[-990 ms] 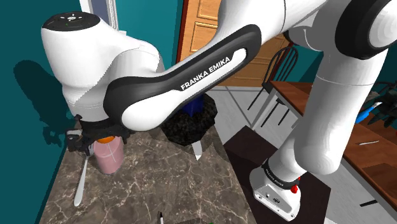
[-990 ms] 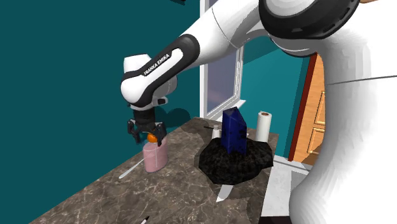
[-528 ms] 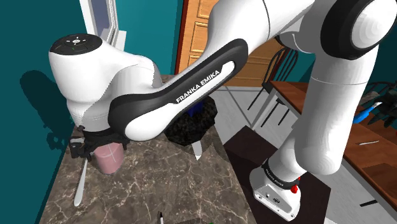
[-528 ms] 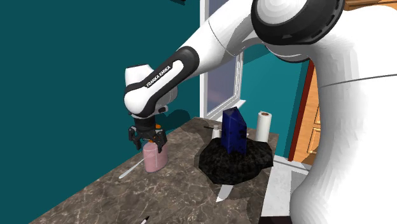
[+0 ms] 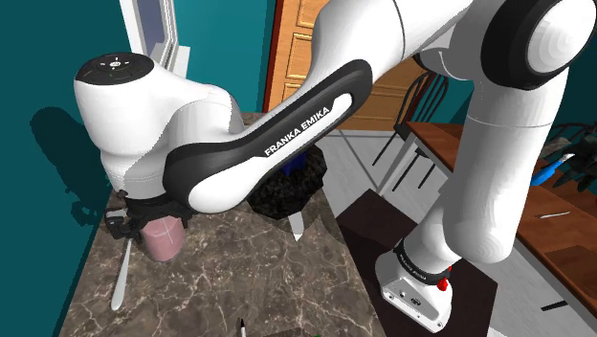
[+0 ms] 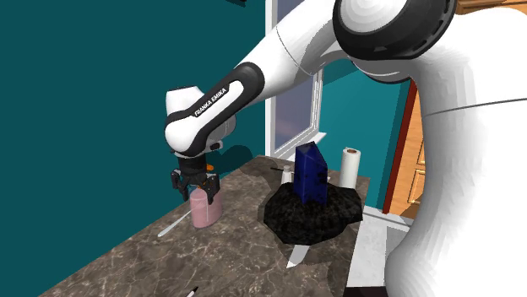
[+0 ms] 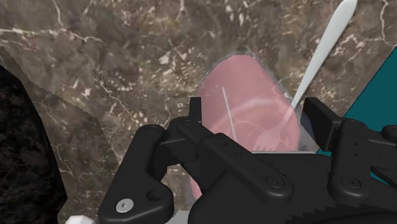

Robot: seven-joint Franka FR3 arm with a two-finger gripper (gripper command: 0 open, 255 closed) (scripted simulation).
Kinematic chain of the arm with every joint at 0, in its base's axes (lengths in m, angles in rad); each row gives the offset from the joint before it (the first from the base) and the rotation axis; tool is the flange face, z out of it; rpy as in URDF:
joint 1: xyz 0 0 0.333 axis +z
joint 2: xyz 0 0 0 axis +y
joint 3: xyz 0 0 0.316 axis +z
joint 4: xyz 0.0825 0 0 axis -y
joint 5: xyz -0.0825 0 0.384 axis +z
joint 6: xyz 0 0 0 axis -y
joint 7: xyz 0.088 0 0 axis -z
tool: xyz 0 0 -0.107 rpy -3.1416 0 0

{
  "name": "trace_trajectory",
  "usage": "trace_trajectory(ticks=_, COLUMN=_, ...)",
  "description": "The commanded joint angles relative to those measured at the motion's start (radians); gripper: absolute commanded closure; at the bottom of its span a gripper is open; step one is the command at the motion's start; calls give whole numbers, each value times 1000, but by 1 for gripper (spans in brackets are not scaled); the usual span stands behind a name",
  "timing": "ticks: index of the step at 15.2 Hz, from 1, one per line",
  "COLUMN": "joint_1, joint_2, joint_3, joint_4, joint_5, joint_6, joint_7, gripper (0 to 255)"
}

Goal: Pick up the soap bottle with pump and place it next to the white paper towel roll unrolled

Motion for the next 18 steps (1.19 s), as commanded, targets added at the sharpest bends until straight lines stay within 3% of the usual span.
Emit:
trace_trajectory(ticks=1, joint_1=0, joint_2=0, joint_3=0, joint_4=0, joint_5=0, joint_6=0, joint_7=0, gripper=255)
trace_trajectory(ticks=8, joint_1=0, joint_2=0, joint_3=0, joint_4=0, joint_5=0, joint_6=0, joint_7=0, gripper=255)
trace_trajectory(ticks=18, joint_1=-30, joint_2=-76, joint_3=40, joint_4=47, joint_5=75, joint_6=-101, joint_7=-53, gripper=255)
